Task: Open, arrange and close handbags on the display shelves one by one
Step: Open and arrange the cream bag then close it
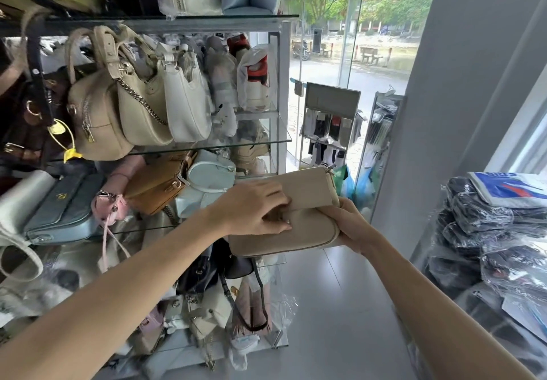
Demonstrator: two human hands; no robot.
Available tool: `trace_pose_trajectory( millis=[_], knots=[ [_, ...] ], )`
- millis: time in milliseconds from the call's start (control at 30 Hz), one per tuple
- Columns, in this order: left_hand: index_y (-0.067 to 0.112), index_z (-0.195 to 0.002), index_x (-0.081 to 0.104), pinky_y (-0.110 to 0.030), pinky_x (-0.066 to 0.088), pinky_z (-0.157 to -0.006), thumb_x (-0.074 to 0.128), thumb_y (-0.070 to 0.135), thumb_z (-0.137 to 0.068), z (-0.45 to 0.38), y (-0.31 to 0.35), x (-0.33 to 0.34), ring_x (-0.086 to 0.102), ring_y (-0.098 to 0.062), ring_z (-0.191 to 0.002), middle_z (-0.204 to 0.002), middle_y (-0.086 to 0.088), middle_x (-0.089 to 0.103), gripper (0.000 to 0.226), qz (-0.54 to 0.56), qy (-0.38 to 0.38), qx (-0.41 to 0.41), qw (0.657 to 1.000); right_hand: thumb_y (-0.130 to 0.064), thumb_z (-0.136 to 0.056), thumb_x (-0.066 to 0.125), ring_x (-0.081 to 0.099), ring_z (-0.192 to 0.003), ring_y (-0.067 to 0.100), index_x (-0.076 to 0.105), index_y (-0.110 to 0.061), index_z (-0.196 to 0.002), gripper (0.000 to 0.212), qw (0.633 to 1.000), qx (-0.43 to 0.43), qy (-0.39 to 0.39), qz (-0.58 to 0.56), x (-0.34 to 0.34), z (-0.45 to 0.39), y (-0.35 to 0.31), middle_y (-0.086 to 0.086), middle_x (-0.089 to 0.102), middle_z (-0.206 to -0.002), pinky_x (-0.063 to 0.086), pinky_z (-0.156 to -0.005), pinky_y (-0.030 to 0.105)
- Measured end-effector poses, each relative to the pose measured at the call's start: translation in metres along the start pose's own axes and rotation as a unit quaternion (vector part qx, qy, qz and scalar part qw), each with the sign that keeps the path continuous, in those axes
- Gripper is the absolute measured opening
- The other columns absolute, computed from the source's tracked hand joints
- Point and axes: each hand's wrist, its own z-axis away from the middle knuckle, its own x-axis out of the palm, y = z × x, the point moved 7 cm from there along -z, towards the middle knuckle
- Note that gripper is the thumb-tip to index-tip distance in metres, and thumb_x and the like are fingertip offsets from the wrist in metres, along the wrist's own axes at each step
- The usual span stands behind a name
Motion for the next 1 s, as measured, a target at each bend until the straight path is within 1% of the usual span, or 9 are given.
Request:
trace_pose_trajectory(
  millis=[267,367,467,533,667,767,867,933,1000],
  knots=[
    [0.001,-0.109,0.068,-0.037,0.058,-0.066,0.045,0.023,-0.107,0.013,0.005,0.006,0.063,-0.024,-0.074,-0.093,-0.011,0.065,0.032,-0.040,0.071,-0.029,0.996,-0.018,-0.096,0.065,0.075,-0.081,0.017,0.070,0.002,-0.107,0.023,0.998,0.013,0.013,-0.053,0.007,-0.002,0.006,0.010,0.078,-0.091,0.060,-0.067,0.027],
    [0.000,-0.106,0.060,-0.021,0.043,-0.051,0.035,0.026,-0.108,0.007,-0.026,-0.013,0.041,-0.009,-0.058,-0.089,-0.010,0.059,0.036,0.022,0.057,-0.139,0.988,-0.026,-0.088,0.069,0.076,-0.087,0.020,0.070,0.003,-0.109,0.036,0.999,0.022,-0.010,-0.046,0.013,0.004,0.010,0.012,0.078,-0.098,0.062,-0.070,0.030],
    [0.004,-0.114,0.061,-0.033,0.049,-0.058,0.038,0.031,-0.109,0.003,-0.065,-0.038,0.043,-0.005,-0.055,-0.089,-0.006,0.065,0.036,0.007,0.064,-0.244,0.968,-0.027,-0.086,0.068,0.077,-0.088,0.018,0.070,0.001,-0.111,0.038,0.999,0.027,-0.022,-0.039,0.017,0.008,0.013,0.009,0.079,-0.099,0.061,-0.070,0.028],
    [0.013,-0.119,0.060,-0.038,0.051,-0.068,0.050,0.037,-0.105,0.005,-0.088,-0.047,0.056,-0.010,-0.065,-0.096,-0.002,0.069,0.030,-0.016,0.071,-0.293,0.953,-0.027,-0.087,0.068,0.076,-0.092,0.020,0.069,0.002,-0.115,0.041,0.999,0.025,-0.034,-0.034,0.021,0.008,0.012,0.011,0.079,-0.103,0.061,-0.073,0.028],
    [0.027,-0.138,0.047,-0.048,0.053,-0.092,0.059,0.066,-0.092,0.026,-0.118,-0.028,0.060,-0.028,-0.118,-0.136,-0.007,0.056,0.061,0.017,-0.021,-0.407,0.913,-0.028,-0.088,0.068,0.076,-0.095,0.023,0.069,0.001,-0.116,0.040,0.999,0.019,-0.043,-0.026,0.031,0.007,0.008,0.013,0.078,-0.106,0.062,-0.075,0.030],
    [0.026,-0.150,0.038,-0.044,0.046,-0.104,0.066,0.073,-0.083,0.057,-0.124,-0.003,0.050,-0.034,-0.135,-0.151,-0.013,0.045,0.087,0.122,-0.088,-0.536,0.831,-0.027,-0.089,0.068,0.075,-0.099,0.025,0.072,-0.001,-0.114,0.036,0.998,0.008,-0.053,-0.031,0.036,0.005,0.002,0.016,0.077,-0.110,0.062,-0.079,0.032],
    [0.011,-0.136,0.057,-0.040,0.053,-0.091,0.058,0.080,-0.083,0.090,-0.115,0.016,0.065,-0.032,-0.113,-0.129,-0.015,0.066,0.087,0.335,-0.105,-0.669,0.655,-0.026,-0.088,0.069,0.075,-0.097,0.025,0.076,-0.004,-0.108,0.030,0.998,0.000,-0.058,-0.040,0.037,0.004,-0.002,0.015,0.077,-0.109,0.062,-0.080,0.034],
    [0.009,-0.122,0.068,-0.039,0.056,-0.083,0.053,0.075,-0.091,0.096,-0.100,0.023,0.073,-0.027,-0.093,-0.104,-0.012,0.077,0.075,0.517,-0.081,-0.668,0.529,-0.027,-0.088,0.069,0.075,-0.096,0.025,0.074,-0.003,-0.108,0.032,0.997,-0.006,-0.057,-0.043,0.036,0.003,-0.005,0.015,0.077,-0.107,0.062,-0.079,0.034],
    [0.011,-0.124,0.068,-0.039,0.055,-0.089,0.056,0.063,-0.094,0.093,-0.096,0.020,0.075,-0.023,-0.098,-0.109,-0.011,0.078,0.061,0.613,-0.030,-0.611,0.499,-0.027,-0.088,0.067,0.076,-0.092,0.024,0.072,-0.002,-0.109,0.033,0.997,-0.010,-0.050,-0.050,0.035,0.003,-0.007,0.013,0.078,-0.103,0.062,-0.077,0.033]
  ],
)
